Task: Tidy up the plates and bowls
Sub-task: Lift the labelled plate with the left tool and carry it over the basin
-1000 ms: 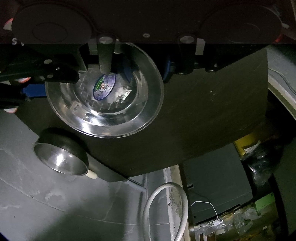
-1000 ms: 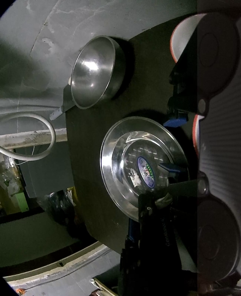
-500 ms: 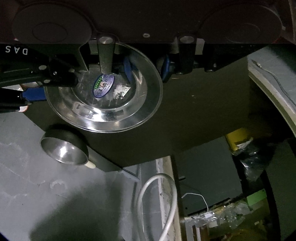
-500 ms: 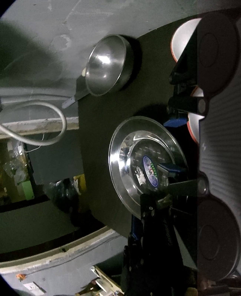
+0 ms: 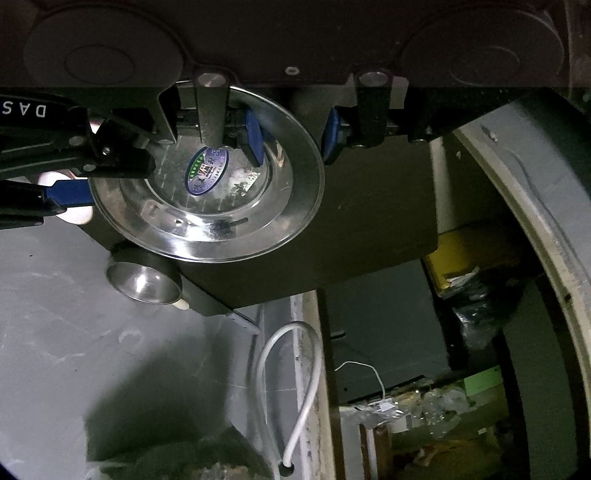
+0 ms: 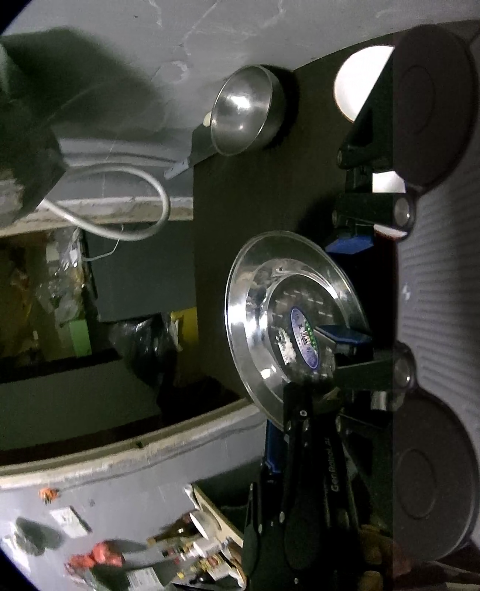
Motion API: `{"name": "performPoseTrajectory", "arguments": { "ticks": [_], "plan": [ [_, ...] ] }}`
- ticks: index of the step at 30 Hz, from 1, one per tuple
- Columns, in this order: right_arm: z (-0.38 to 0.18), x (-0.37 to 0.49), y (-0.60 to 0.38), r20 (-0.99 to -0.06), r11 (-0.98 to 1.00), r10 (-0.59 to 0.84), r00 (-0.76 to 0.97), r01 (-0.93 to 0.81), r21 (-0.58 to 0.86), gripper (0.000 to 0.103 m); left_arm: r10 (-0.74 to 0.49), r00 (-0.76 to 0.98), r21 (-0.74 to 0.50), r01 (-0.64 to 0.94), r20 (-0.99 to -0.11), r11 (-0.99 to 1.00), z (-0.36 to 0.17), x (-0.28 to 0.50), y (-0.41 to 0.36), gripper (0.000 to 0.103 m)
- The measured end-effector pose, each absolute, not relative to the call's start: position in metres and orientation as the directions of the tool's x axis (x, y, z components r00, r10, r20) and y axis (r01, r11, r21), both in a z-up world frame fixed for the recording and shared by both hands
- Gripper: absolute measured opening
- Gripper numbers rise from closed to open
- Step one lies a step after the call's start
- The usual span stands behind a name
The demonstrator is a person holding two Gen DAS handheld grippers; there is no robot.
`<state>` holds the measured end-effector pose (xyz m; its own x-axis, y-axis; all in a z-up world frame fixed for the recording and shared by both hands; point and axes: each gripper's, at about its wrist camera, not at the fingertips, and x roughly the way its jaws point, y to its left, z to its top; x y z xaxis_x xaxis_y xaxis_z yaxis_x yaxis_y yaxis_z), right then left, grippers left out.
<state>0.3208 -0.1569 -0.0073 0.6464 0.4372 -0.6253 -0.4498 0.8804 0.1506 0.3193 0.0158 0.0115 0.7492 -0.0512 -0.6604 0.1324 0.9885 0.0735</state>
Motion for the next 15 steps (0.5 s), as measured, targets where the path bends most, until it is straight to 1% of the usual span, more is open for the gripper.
{"name": "performPoseTrajectory", "arguments": {
  "ticks": [5, 15],
  "plan": [
    [-0.006, 0.278, -0.157, -0.622, 0.856, 0.473, 0.624, -0.492, 0.157, 0.045, -0.039, 0.733, 0.067, 0.115, -0.679, 0.991, 0.013, 0.277, 0.021, 0.037],
    [-0.029, 0.221, -0.169, -0.692, 0.836, 0.484, 0.535, -0.516, 0.185, 0.045, -0.040, 0.631, 0.038, 0.110, -0.774, 0.993, -0.013, 0.217, 0.013, 0.037]
  ]
}}
